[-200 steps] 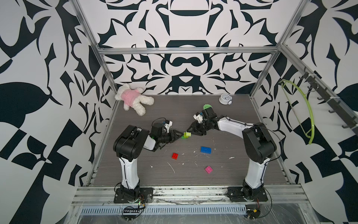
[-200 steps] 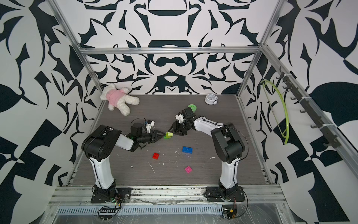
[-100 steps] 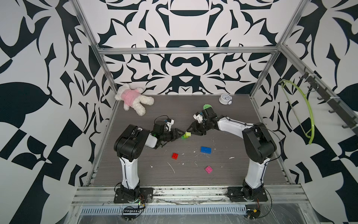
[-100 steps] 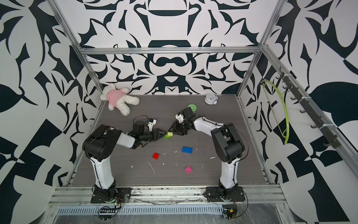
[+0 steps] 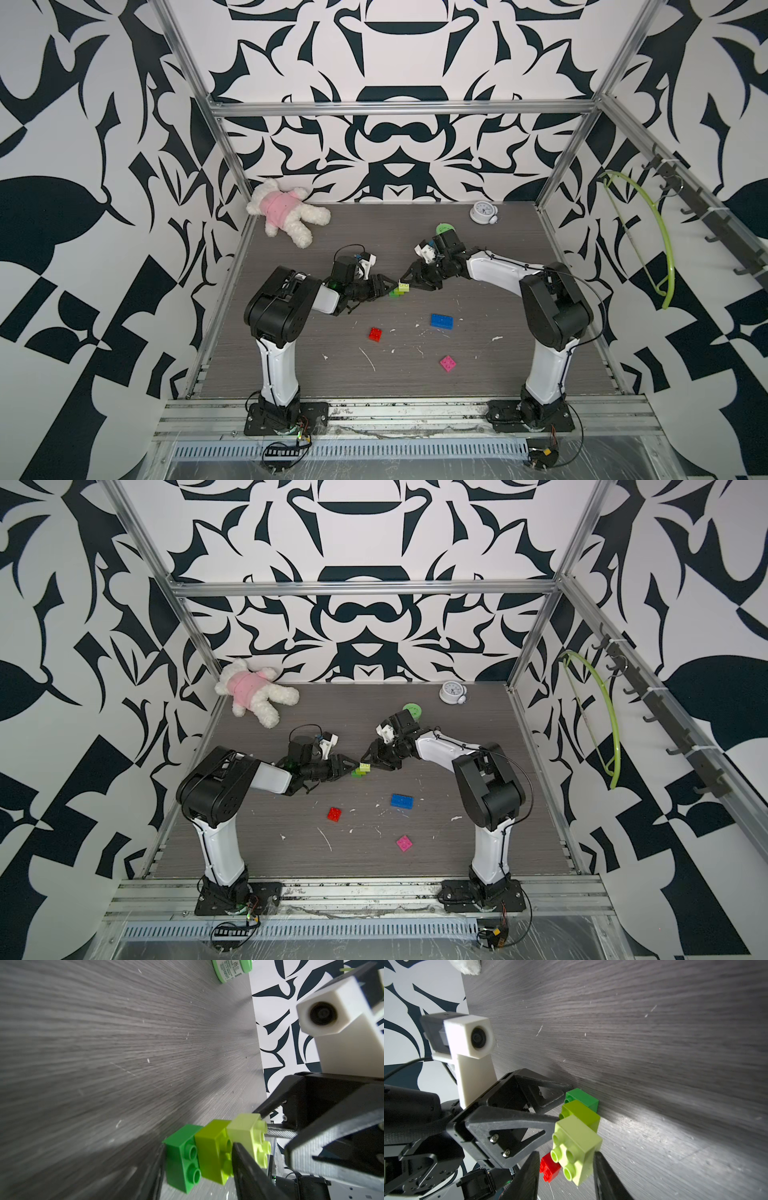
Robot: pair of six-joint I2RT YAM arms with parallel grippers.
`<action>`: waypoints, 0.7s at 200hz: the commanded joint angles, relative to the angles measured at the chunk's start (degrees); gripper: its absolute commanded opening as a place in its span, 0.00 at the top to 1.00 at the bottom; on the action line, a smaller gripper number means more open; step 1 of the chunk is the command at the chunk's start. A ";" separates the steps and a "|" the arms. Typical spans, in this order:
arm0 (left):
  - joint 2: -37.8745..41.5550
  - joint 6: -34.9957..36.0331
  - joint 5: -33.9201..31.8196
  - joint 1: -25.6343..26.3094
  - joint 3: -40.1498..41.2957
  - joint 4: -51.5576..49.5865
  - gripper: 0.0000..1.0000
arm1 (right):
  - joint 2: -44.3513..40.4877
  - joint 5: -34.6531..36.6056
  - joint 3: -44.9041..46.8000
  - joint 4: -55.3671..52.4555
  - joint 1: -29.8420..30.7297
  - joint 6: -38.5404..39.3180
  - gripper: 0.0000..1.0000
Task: Assemble the letter y with lego
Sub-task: Adjust the lego brick at the center of the board.
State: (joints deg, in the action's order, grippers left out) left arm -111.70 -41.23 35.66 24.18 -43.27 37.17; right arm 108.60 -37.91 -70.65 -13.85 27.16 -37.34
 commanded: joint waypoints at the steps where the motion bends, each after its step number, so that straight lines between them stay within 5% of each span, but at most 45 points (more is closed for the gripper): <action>1: -5.28 2.34 -9.10 0.30 3.68 -20.17 0.45 | -0.18 -0.86 -0.71 1.09 0.39 -0.14 0.55; 140: -6.15 5.45 -11.39 0.42 2.55 -24.85 0.47 | -2.23 1.90 -0.89 -0.99 0.35 1.49 0.53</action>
State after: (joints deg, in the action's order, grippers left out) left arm -111.44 -38.44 35.09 24.40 -44.73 33.21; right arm 108.60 -36.99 -70.65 -14.31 27.16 -37.04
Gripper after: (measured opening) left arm 0.535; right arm 0.463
